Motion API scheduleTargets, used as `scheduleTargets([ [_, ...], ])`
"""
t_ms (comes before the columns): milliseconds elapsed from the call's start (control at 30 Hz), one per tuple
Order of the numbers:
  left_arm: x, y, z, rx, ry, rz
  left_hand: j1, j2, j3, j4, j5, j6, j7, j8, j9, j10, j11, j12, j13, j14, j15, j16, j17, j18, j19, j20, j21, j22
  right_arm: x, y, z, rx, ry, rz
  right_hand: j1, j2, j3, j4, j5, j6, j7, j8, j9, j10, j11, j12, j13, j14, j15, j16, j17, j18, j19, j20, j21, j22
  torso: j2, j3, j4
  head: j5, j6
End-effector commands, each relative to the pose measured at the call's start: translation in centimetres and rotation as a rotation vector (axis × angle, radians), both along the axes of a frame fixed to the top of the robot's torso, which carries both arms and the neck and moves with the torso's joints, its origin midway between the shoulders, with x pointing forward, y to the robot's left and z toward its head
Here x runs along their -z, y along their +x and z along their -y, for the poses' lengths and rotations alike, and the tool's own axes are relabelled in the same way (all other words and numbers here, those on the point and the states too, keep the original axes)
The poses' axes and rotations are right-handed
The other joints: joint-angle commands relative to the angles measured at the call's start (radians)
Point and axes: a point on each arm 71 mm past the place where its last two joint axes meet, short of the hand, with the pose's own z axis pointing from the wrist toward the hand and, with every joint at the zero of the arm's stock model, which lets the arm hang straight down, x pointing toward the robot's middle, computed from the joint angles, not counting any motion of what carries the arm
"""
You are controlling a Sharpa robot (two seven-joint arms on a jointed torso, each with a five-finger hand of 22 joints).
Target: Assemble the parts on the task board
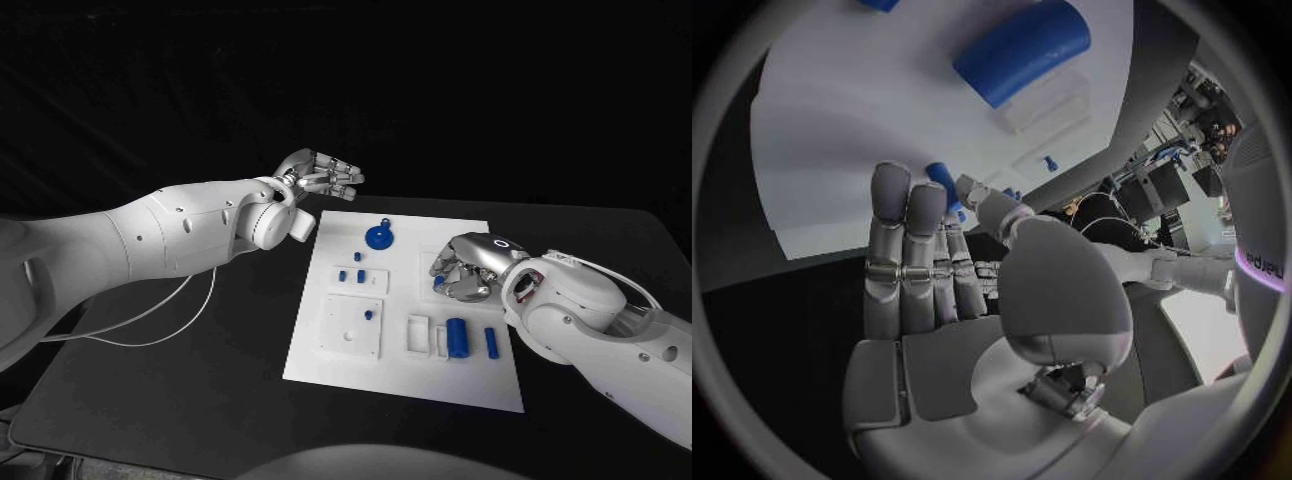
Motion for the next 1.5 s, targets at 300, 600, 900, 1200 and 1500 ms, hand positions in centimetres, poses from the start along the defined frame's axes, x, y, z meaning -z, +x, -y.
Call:
scheduleTargets([
  [300,-0.1,0.0,0.2,0.016,-0.006,0.0,0.0,0.01,-0.004,0.0,-0.005,0.0,-0.005,-0.001,0.0,0.002,-0.002,-0.005,0.0,-0.009,0.0,-0.003,0.0,-0.002,0.002,0.006,0.006,-0.001,-0.2,0.0,0.0,0.013,-0.019,0.045,0.021,0.053,0.094,-0.028,-0.043,0.1,-0.019,-0.001,0.01,0.094,-0.029,0.007,0.008,0.005,-0.03,-0.003,0.012,-0.028,0.036,-0.035,0.067,0.046,0.0,-0.0005,0.0006,-0.001,-0.001],
  [600,0.0,0.0,0.2,0.016,-0.006,-0.002,0.0,0.01,-0.004,0.0,-0.005,0.0,-0.005,-0.001,0.0,0.002,-0.002,-0.005,0.0,-0.009,0.0,-0.003,0.0,-0.002,0.002,0.006,0.006,-0.001,-0.4,-0.1,0.0,0.024,-0.024,0.067,0.007,0.06,0.133,-0.043,-0.05,0.114,-0.025,-0.001,0.02,0.109,-0.032,0.007,0.009,0.009,-0.035,-0.003,0.022,-0.03,0.036,-0.04,0.087,0.071,0.0,-0.0004,0.0008,-0.002,-0.001],
  [900,0.0,0.0,0.1,0.015,-0.005,-0.002,0.0,0.01,-0.004,0.0,-0.005,0.0,-0.005,-0.001,0.0,0.002,-0.002,-0.005,0.0,-0.009,0.0,-0.003,0.0,-0.002,0.002,0.006,0.006,-0.001,-1.6,-0.7,-0.2,0.022,0.025,0.101,0.01,0.063,0.128,-0.044,-0.052,0.116,-0.025,-0.001,0.021,0.113,-0.033,0.003,0.008,0.01,-0.036,-0.005,0.027,-0.032,0.037,-0.043,0.091,0.079,-0.001,-0.0005,0.0012,0.0,-0.001],
  [1200,-0.1,0.0,0.1,0.014,-0.006,0.001,0.0,0.01,-0.004,0.0,-0.005,0.0,-0.005,-0.001,0.0,0.002,-0.002,-0.005,0.0,-0.009,0.0,-0.003,0.0,-0.002,0.002,0.006,0.006,-0.001,-4.7,-1.8,-1.5,-0.017,0.146,0.173,0.013,0.061,0.126,-0.042,-0.052,0.118,-0.026,0.0,0.021,0.115,-0.034,0.003,0.008,0.012,-0.037,-0.005,0.032,-0.033,0.039,-0.044,0.096,0.084,0.0,-0.0009,0.0015,0.005,-0.004],
  [1500,-0.1,0.1,0.2,0.014,-0.006,0.003,0.002,0.011,-0.002,0.003,-0.004,0.0,-0.005,-0.001,0.0,0.001,-0.001,-0.005,0.0,-0.01,0.001,-0.003,0.0,-0.002,0.003,0.006,0.009,-0.012,-5.6,-3.2,-4.1,-0.094,0.222,0.171,0.017,0.061,0.123,-0.037,-0.052,0.118,-0.026,-0.001,0.022,0.116,-0.034,0.002,0.007,0.013,-0.037,-0.005,0.037,-0.033,0.039,-0.044,0.098,0.088,-0.001,-0.0017,0.0017,0.013,-0.01],
])
